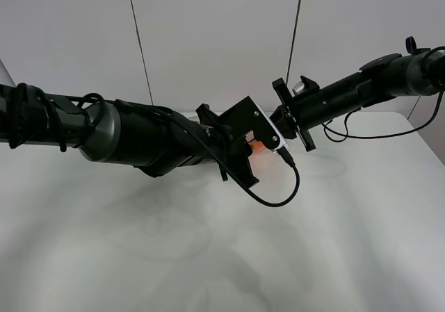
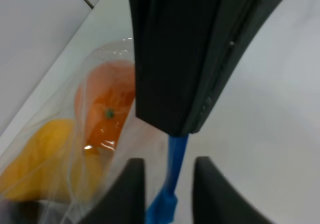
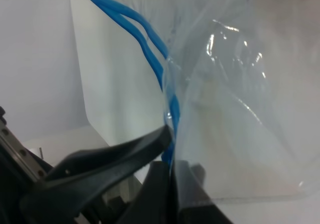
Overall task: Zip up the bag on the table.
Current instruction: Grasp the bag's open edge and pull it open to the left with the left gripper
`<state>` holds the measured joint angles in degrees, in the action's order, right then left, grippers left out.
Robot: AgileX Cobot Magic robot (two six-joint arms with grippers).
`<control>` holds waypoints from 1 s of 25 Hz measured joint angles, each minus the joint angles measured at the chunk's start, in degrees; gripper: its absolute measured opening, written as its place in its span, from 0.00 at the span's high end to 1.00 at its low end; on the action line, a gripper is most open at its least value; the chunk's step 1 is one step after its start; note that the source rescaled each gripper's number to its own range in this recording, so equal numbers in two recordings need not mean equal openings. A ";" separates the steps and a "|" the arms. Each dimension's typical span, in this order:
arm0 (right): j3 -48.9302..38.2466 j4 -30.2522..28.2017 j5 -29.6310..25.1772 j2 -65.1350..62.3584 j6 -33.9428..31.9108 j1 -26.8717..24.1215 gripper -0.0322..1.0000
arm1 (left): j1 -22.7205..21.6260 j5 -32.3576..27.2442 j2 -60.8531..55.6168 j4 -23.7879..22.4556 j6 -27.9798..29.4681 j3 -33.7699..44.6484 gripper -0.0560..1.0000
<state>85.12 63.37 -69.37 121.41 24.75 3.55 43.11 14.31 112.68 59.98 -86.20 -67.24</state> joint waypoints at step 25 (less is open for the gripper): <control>7.03 3.84 0.17 0.00 -2.11 -0.19 0.97 | -2.58 6.55 -0.16 -0.35 -0.37 -0.42 0.95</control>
<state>92.15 67.21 -69.21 121.41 22.64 3.36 40.53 20.86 112.52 59.63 -86.56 -67.67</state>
